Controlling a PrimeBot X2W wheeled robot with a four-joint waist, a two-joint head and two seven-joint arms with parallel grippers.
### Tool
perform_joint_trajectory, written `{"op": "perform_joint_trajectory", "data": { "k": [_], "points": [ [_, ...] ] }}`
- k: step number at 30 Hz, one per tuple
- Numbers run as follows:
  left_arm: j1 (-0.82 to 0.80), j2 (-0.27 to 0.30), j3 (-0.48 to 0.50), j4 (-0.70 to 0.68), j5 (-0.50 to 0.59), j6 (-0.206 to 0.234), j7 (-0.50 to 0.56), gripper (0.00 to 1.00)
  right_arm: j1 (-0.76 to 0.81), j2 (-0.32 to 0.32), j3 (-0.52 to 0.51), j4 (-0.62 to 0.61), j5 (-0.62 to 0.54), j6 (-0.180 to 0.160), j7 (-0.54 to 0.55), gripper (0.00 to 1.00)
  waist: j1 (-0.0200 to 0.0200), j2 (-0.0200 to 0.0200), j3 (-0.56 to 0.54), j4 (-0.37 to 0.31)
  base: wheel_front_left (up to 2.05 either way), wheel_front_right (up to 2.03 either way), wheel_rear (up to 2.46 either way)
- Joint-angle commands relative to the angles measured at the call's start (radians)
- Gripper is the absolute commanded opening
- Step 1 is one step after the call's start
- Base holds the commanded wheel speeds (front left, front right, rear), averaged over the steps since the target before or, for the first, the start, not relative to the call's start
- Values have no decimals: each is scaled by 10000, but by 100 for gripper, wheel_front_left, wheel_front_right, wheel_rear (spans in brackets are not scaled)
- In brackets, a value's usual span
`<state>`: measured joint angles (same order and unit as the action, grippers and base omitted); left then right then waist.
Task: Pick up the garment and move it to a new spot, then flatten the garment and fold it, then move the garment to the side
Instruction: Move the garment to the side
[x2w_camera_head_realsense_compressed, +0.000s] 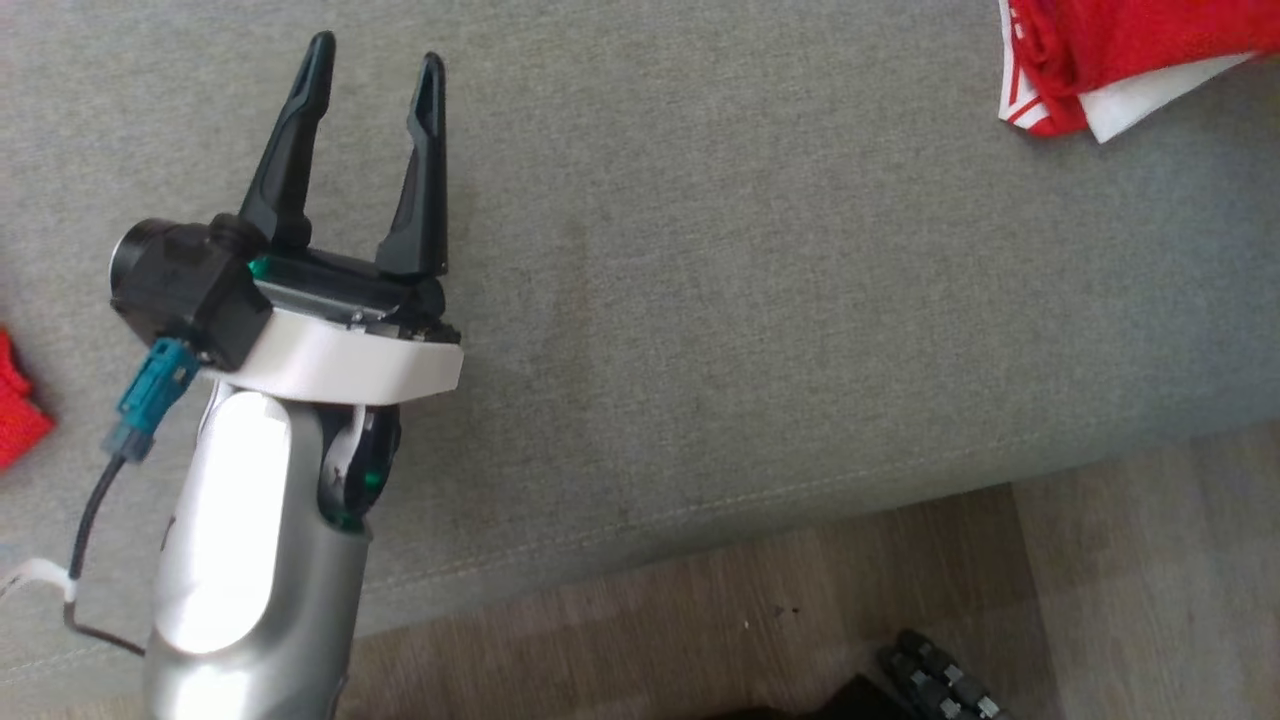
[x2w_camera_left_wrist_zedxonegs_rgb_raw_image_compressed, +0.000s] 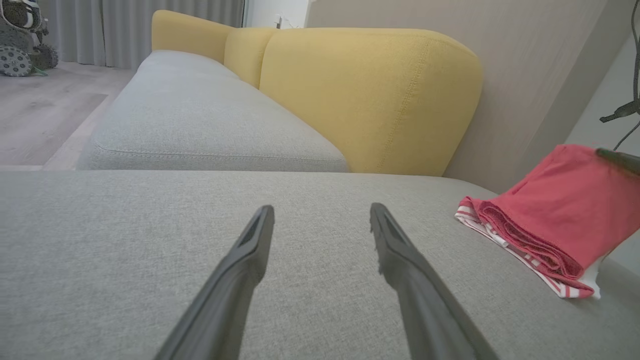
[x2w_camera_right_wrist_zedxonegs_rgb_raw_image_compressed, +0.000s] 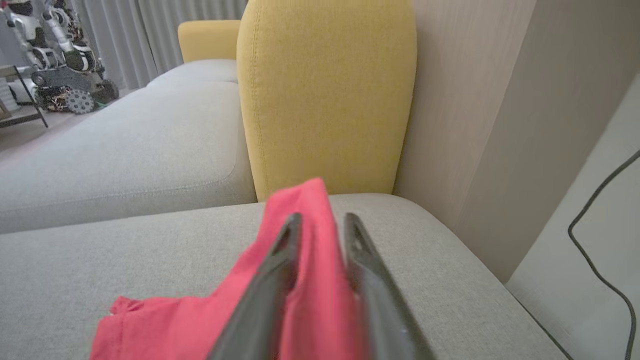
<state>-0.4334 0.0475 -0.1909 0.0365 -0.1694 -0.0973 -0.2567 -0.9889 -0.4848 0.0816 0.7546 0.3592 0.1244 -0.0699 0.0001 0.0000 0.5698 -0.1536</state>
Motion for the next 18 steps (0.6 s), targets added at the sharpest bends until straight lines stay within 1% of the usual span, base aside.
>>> {"op": "perform_joint_trajectory", "data": {
  "k": [1,6,9,13,18],
  "points": [
    [-149,142,277,-298,-22,-28,-51,100,-34,-95,-27,-309,121,63,-36,100,-1,0,-67,52,0,0,0],
    [-35,108,374,-219,-130,-15,-51,100,43,-62,55,-666,108,63,-95,100,-1,0,-413,148,0,0,0],
    [64,82,459,-212,-242,20,-51,100,100,97,121,-1032,23,63,-77,100,-1,0,-766,265,0,0,0],
    [288,53,587,-217,-433,94,-51,100,415,584,337,-1773,-34,63,-55,100,-1,0,-1360,490,0,0,0],
    [694,34,669,-321,-701,244,-51,100,1360,1307,503,-2896,-231,63,-169,100,-1,0,-2108,939,0,0,0]
  ]
}}
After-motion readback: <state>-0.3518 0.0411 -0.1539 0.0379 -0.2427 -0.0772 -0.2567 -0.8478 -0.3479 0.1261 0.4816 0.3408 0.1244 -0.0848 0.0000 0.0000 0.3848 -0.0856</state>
